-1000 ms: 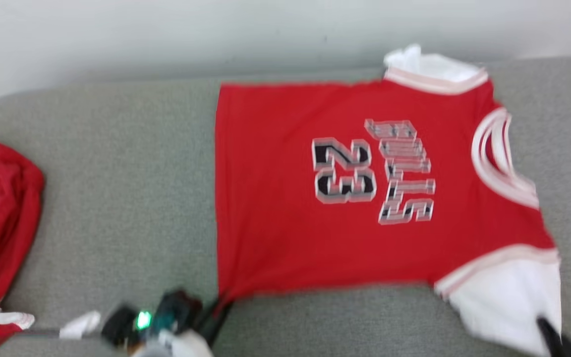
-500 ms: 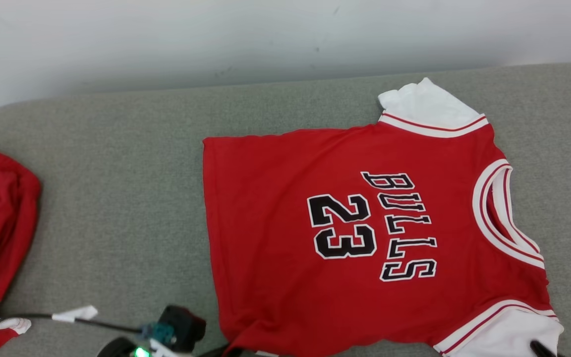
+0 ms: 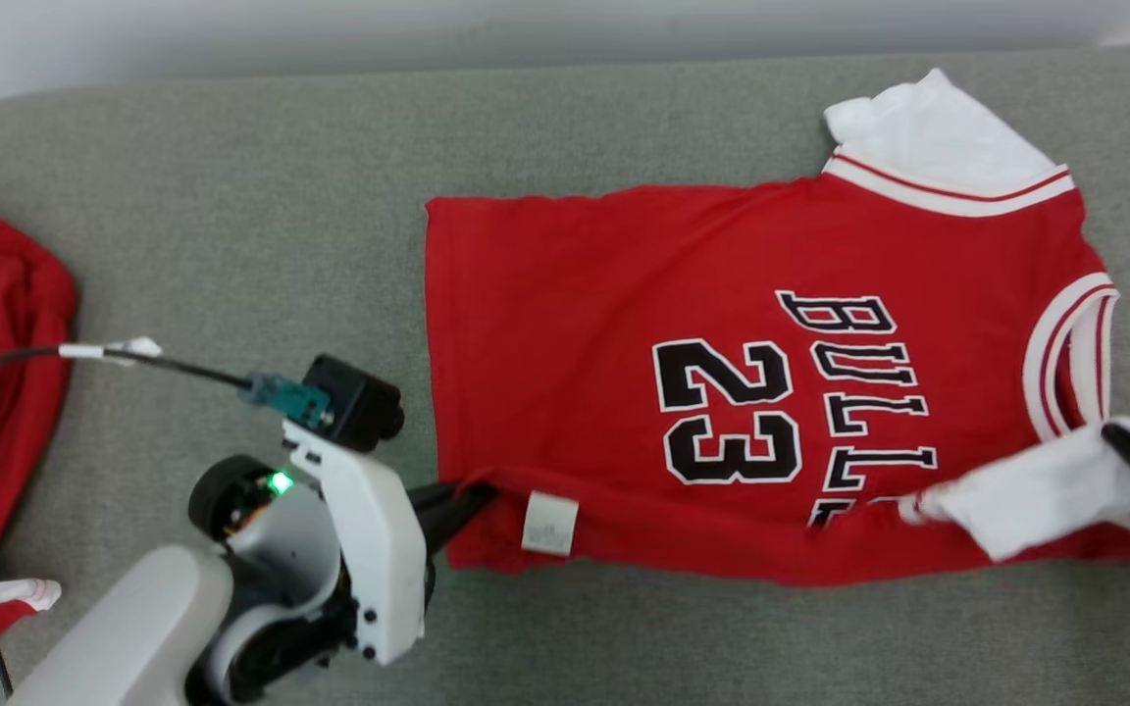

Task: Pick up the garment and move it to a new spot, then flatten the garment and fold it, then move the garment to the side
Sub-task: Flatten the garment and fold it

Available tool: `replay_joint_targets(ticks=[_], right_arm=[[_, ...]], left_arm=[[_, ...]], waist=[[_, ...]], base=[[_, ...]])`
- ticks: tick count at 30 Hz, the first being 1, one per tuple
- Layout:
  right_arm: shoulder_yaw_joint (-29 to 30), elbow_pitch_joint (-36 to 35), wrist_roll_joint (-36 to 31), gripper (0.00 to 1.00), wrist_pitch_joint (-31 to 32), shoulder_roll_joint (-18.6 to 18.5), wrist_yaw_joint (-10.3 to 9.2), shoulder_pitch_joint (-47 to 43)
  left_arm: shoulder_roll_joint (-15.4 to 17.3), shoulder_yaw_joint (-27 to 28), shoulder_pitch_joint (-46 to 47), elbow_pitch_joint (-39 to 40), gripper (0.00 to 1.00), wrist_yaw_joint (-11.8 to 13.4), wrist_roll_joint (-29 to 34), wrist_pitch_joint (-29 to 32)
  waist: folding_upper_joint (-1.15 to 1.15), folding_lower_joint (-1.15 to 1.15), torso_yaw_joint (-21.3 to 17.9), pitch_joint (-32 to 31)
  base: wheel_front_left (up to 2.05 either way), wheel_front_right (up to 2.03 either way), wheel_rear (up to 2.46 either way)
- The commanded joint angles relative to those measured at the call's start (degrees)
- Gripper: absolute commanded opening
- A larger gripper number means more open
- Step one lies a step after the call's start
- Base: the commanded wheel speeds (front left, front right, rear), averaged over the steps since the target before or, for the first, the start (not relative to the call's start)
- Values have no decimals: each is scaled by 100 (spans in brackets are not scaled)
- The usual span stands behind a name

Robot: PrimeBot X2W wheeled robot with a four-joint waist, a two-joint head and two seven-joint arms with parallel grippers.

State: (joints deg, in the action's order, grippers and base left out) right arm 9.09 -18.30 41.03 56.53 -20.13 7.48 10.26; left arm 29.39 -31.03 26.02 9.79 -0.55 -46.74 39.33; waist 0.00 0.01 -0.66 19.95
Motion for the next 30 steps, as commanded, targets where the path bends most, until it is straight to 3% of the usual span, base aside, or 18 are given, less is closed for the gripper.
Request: replay_joint_targets(ticks=[1,7,8,9,10,16,23,30], right_arm=[[-32,65,-97,0,40,-43,1,160],[-251,511,-459,0,-138,-50,1,819],[-275,585,-493,7,-218,-39,1,877],[-315,600,-533,46,-362,-52,1,955],[-337,676,-554,100,-439,-40,0,986],[-427,626,-467,100,-991,-62,1,684],[-364,277,-600,100,-1238,-551,1,-318],[-332,599,-856,100,-1619,-839,1,-1005]], left_arm=[[-45,22,98,-79,0,-7,-30,32],[-186,39,519,-494,0,-5,19,63],[-207,43,550,-559,14,7,47,19],[-234,41,562,-617,49,31,71,-20],[-241,22,561,-661,100,27,88,-35],[-118,157,176,-567,100,103,138,-391],[90,372,-730,222,100,487,275,-948],[-142,129,-1250,310,100,694,403,-1176]], waist=[[0,-1,65,147],[0,-1,55,380],[0,-1,56,395],[0,-1,56,407],[0,-1,52,408],[0,-1,-29,128],[0,-1,-141,-244],[0,-1,-89,-128]], base=[[0,0,0],[0,0,0],[0,0,0],[0,0,0],[0,0,0],[0,0,0],[0,0,0],[0,0,0]])
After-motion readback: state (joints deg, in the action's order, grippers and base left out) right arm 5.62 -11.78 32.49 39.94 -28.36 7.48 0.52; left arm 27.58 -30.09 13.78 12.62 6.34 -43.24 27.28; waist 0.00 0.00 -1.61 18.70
